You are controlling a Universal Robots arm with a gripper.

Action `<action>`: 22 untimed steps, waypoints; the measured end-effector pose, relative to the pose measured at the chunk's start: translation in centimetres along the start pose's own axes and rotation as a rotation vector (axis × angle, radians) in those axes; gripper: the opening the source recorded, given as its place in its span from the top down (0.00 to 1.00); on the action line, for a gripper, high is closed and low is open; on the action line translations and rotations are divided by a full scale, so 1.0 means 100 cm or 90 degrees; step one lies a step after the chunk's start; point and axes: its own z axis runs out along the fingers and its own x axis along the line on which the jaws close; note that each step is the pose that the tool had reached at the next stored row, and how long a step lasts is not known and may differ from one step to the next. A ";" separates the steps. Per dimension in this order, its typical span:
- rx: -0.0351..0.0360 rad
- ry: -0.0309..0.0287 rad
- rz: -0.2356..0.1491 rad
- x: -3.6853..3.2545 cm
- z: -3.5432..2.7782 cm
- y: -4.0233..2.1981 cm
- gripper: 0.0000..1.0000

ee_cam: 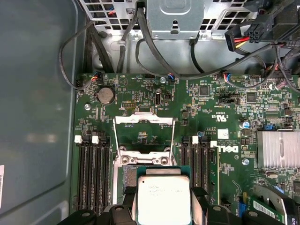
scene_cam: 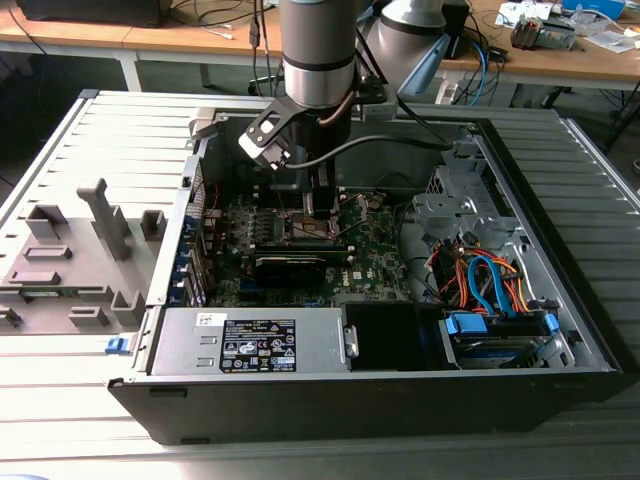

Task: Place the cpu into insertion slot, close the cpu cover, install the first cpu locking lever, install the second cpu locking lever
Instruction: 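Place the cpu into insertion slot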

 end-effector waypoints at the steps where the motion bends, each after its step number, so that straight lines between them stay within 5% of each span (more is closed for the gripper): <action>1: 0.0000 0.0000 0.000 0.0000 0.0002 0.0000 0.45; 22: 0.0000 0.0000 0.000 -0.0001 0.0041 -0.0004 0.45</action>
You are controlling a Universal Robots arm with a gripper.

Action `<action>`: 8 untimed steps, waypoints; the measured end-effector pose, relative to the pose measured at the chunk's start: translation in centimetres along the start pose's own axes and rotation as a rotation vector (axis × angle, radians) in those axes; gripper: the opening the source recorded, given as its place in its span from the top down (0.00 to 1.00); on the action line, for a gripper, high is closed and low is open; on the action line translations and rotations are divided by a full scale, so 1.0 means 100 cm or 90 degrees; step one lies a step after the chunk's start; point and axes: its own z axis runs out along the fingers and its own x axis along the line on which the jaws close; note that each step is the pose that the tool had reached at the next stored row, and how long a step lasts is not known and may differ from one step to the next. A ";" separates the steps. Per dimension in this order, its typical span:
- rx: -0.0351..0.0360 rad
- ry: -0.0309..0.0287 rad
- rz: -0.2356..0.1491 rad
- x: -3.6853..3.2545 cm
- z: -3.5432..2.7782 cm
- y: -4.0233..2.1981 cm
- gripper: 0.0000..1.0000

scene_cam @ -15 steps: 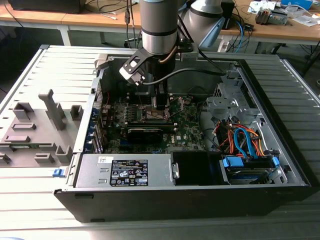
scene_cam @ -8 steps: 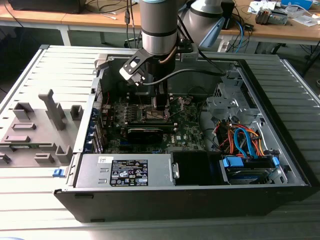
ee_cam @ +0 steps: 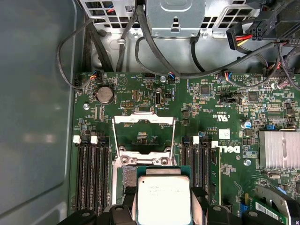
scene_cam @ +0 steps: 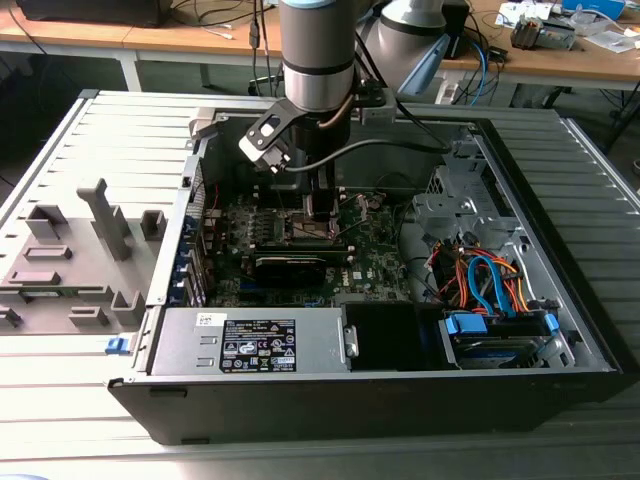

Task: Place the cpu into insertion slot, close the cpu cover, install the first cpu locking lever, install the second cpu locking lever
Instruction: 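Place the cpu into insertion slot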

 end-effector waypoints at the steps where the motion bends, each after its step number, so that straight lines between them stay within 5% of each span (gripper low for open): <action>1: -0.0001 0.0000 0.000 0.0000 0.0003 0.0000 0.45; 8: 0.0000 0.0000 0.000 0.0000 0.0024 -0.0002 0.45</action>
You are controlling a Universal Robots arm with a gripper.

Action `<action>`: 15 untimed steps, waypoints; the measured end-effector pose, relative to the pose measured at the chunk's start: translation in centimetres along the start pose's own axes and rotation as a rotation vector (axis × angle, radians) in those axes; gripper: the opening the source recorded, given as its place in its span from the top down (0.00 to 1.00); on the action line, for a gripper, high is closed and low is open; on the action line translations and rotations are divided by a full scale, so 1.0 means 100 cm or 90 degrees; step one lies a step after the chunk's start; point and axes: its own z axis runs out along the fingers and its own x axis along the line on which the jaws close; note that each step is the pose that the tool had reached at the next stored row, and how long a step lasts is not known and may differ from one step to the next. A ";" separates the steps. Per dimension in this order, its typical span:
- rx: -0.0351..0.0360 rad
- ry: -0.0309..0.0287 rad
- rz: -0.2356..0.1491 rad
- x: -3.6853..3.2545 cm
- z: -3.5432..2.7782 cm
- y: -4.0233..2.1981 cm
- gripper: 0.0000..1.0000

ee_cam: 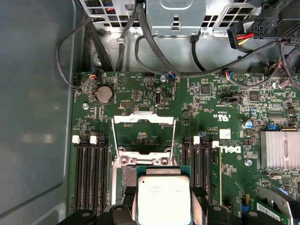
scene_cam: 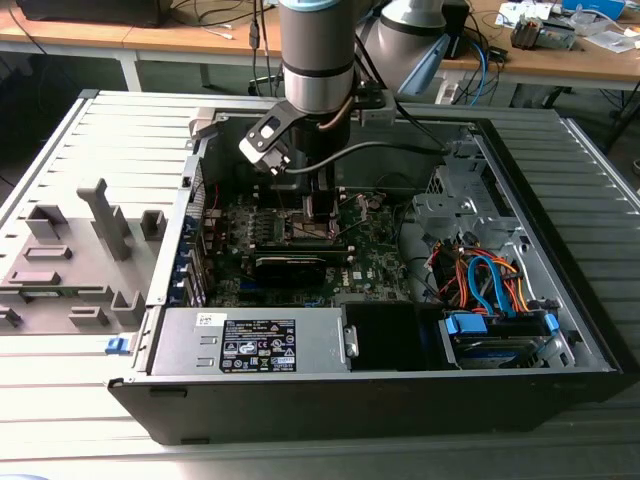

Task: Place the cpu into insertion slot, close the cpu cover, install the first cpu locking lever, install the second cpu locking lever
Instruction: 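Place the cpu into insertion slot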

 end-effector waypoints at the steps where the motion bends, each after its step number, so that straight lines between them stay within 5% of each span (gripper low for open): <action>1: 0.0000 0.0000 0.000 0.0000 0.0002 0.0000 0.45; 15: 0.0000 0.0000 0.000 0.0000 0.0031 -0.0002 0.45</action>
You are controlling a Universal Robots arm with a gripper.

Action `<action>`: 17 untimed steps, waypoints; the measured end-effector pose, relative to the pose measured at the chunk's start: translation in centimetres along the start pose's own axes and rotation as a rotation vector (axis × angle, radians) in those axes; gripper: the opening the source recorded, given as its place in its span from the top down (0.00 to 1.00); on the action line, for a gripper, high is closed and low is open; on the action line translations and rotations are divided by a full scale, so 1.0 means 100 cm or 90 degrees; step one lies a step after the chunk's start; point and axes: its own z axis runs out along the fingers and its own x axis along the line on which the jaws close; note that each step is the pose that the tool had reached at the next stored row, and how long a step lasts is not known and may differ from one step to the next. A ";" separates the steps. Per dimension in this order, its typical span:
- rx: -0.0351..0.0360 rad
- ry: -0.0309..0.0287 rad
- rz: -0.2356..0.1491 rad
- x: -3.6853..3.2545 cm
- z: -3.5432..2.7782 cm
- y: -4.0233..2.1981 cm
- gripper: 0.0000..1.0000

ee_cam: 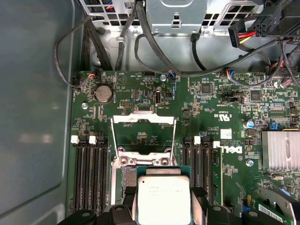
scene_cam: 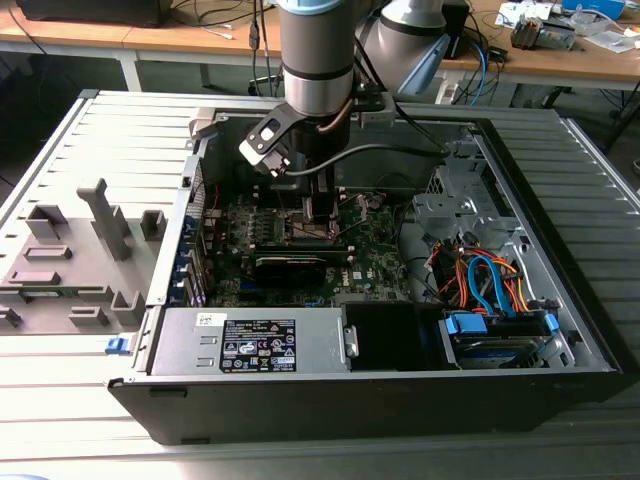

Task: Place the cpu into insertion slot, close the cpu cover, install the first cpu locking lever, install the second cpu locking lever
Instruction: 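Place the cpu into insertion slot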

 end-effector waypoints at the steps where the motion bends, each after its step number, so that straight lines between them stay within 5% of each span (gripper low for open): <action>1: 0.0000 0.0000 0.000 0.0000 0.0001 0.0000 0.45; 17: 0.0000 0.0000 0.000 0.0000 0.0037 -0.0003 0.45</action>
